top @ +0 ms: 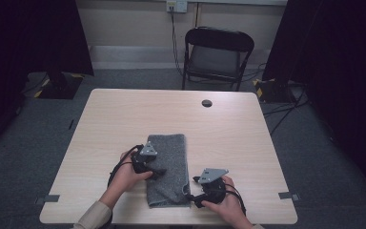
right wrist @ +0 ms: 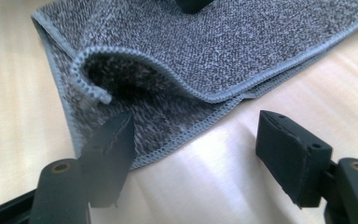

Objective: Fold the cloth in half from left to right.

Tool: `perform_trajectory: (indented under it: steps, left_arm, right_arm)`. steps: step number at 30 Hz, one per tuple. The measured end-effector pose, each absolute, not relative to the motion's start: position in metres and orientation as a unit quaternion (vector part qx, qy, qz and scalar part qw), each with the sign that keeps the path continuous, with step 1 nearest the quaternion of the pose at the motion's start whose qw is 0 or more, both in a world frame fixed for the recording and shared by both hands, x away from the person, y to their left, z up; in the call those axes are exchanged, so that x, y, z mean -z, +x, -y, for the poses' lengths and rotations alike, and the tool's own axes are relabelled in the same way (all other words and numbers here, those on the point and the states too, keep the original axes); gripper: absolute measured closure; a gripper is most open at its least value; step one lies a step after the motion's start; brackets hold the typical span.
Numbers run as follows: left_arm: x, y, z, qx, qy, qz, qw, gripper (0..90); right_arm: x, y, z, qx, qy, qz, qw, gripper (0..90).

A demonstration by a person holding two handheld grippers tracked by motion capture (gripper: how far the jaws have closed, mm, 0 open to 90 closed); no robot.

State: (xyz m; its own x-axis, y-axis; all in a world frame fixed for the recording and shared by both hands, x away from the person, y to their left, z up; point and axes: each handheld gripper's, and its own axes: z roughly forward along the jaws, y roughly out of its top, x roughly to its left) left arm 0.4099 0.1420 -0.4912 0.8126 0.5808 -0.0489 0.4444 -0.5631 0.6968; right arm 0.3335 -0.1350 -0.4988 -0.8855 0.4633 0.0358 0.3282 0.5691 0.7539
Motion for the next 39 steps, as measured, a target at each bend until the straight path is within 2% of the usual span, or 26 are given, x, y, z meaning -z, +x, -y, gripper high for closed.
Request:
perform_trajectory:
  steps: [12,17,29,35,39]
  left_arm:
    - [0.492,0.462,-0.121,-0.101,0.882,-0.286,0.36,25.0]
    - [0.489,0.467,-0.113,-0.106,0.883,-0.279,0.363,25.3]
    - [0.478,0.409,-0.14,-0.091,0.879,-0.279,0.377,26.7]
    - [0.477,0.378,-0.154,-0.08,0.881,-0.269,0.38,28.2]
    - [0.476,0.361,-0.161,-0.082,0.883,-0.262,0.381,30.6]
  right_arm:
    - [0.499,0.368,0.131,-0.399,0.235,-0.881,0.098,27.2]
    - [0.496,0.371,0.139,-0.403,0.244,-0.876,0.104,27.3]
    - [0.492,0.349,0.15,-0.401,0.241,-0.877,0.107,29.1]
    - [0.485,0.345,0.151,-0.408,0.237,-0.875,0.11,35.5]
    - [0.481,0.342,0.144,-0.416,0.226,-0.875,0.103,43.0]
